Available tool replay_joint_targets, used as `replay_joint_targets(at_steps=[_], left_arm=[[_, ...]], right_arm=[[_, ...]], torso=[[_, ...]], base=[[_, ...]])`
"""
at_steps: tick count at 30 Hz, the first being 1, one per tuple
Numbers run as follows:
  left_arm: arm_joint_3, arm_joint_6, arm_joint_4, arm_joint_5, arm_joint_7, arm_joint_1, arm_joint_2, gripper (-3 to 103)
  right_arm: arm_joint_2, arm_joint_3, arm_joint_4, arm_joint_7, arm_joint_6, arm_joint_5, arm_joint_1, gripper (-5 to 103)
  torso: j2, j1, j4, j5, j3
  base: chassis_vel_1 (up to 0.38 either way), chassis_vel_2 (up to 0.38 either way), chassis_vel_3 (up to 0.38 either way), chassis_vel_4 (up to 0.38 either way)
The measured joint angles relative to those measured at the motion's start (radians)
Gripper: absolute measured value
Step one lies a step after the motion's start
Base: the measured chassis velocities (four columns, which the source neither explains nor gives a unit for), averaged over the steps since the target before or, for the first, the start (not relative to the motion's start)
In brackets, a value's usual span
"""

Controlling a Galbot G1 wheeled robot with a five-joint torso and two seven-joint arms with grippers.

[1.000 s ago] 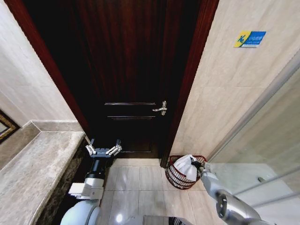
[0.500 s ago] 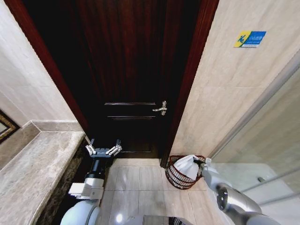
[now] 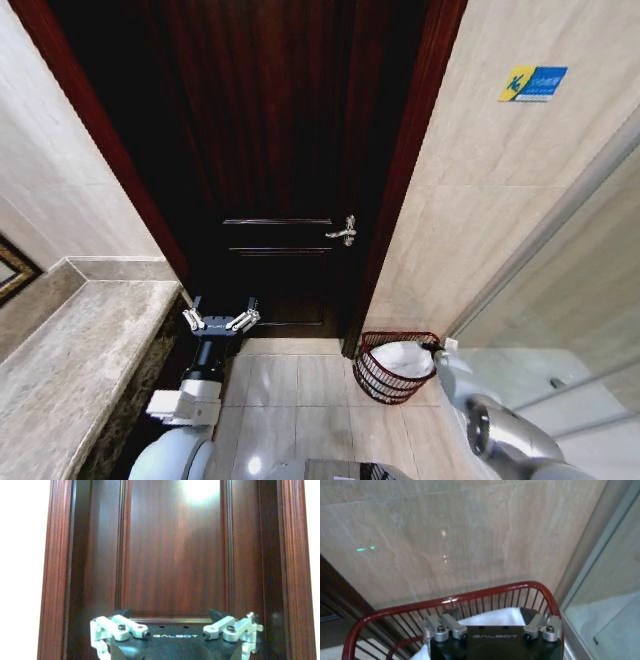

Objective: Discard the used towel into the hamper.

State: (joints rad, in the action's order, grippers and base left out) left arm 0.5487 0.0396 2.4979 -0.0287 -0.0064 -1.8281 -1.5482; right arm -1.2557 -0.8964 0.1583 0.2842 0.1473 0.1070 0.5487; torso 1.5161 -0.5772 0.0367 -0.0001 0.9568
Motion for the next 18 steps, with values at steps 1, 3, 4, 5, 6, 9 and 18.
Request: replay_joint_targets(at_steps=[1,3,4,5,6,9,18], left_arm=[[0.0,0.0,0.0,0.0,0.0,0.0,0.0,100],[0.0,0.0,0.0,0.0,0.0,0.0,0.0,100],[0.0,0.0,0.0,0.0,0.0,0.0,0.0,100],[0.0,0.0,0.0,0.0,0.0,0.0,0.0,100],[0.0,0.0,0.0,0.0,0.0,0.0,0.0,100],[0.0,0.0,0.0,0.0,0.0,0.0,0.0,100],[0.0,0.0,0.0,0.0,0.0,0.0,0.0,100]], right_arm=[[-0.001,-0.003,-0.001,0.0,0.011,-0.002,0.008,86],[-0.001,-0.004,-0.001,0.0,0.016,-0.006,0.014,91],[-0.001,-0.005,-0.001,0.001,0.019,-0.01,0.017,96],[-0.001,-0.005,-0.001,0.002,0.021,-0.014,0.019,99],[0.0,-0.006,0.002,0.013,0.023,-0.021,0.023,100],[0.001,-0.007,0.004,0.029,0.033,-0.028,0.028,100],[-0.048,0.037,0.189,0.104,0.253,-0.062,0.162,100]], torso=[[0.0,0.0,0.0002,0.0001,0.0],[0.0,0.0,0.0002,0.0001,0.0],[0.0,0.0,0.0002,0.0001,0.0],[0.0,0.0,0.0002,0.0001,0.0],[0.0,0.0,0.0002,0.0,0.0],[0.0,0.0,0.0002,0.0001,0.0],[0.0,0.0,0.0004,0.0002,0.0]], base=[[0.0,0.0,0.0,0.0],[0.0,0.0,0.0,0.0],[0.0,0.0,0.0,0.0],[0.0,0.0,0.0,0.0],[0.0,0.0,0.0,0.0],[0.0,0.0,0.0,0.0],[0.0,0.0,0.0,0.0]])
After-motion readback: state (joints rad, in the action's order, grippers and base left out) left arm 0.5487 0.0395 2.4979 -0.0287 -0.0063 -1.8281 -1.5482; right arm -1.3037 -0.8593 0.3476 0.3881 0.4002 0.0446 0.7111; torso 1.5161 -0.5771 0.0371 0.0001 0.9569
